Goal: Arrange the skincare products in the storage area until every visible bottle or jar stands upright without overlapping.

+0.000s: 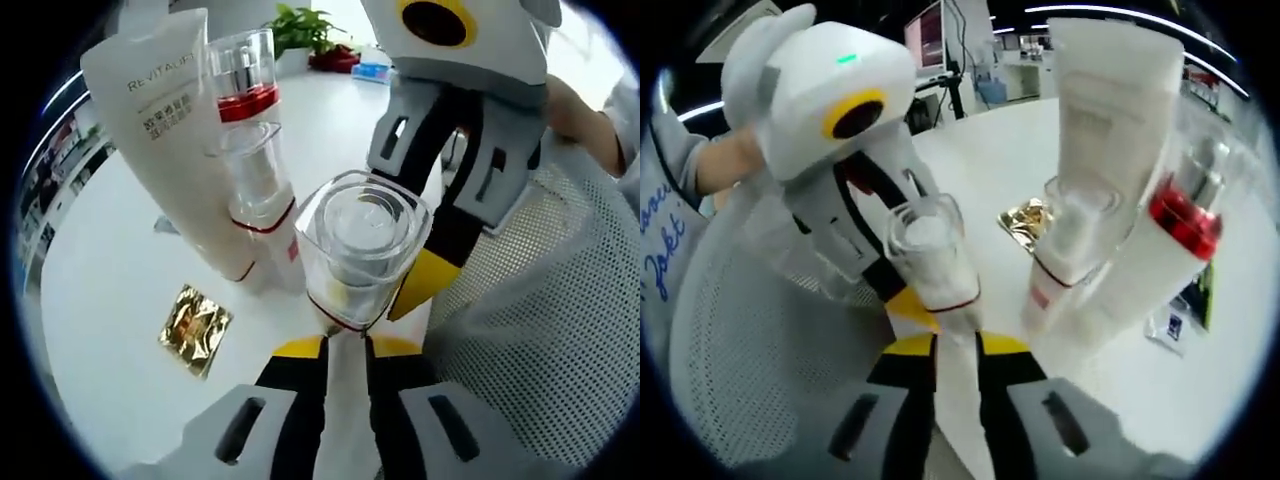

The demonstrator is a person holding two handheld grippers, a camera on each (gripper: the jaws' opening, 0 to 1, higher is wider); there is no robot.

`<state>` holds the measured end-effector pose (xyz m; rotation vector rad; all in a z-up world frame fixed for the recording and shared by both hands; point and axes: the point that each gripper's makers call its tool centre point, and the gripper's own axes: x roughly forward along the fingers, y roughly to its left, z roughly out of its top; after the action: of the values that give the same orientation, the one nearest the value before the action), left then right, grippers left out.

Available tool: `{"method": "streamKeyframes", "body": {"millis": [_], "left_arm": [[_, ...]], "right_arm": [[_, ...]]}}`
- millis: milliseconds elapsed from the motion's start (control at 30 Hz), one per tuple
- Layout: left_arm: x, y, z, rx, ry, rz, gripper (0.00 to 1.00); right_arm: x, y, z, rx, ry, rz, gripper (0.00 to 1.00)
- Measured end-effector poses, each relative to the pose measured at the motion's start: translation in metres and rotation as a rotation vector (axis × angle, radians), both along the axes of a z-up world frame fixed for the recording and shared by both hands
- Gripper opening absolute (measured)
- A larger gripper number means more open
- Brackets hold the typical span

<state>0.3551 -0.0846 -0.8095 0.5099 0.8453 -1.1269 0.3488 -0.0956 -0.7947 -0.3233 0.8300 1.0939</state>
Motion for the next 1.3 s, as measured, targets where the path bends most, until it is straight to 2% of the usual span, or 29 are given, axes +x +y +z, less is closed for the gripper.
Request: {"method": "streamKeyframes", "body": {"millis": [267,767,967,1300], "left_arm": [[0.000,-0.009,0.001,-0.015,0.006,-0.002,0.10],[0.004,-0.020,-0.001,-0.023,0.004,0.009,0.09],[0.006,-0.028,-0.002,-0.038,0.002,0.019,0.08],[0.011,-0.034,0.002,-0.057,-0.005,0.034,0.08]], "right_arm": [[0.006,-0.013,-0.003,-0.033,-0.011,-0.043,0.16],[0.007,-0.021,-0.009,-0.082,-0.011,-0.053,0.16],[0.010,-0.029,-0.014,-0.127,-0.022,-0.065,0.16],[0.016,-0.036,-0.013,-0.135,-0.027,-0.103,0.16]]}}
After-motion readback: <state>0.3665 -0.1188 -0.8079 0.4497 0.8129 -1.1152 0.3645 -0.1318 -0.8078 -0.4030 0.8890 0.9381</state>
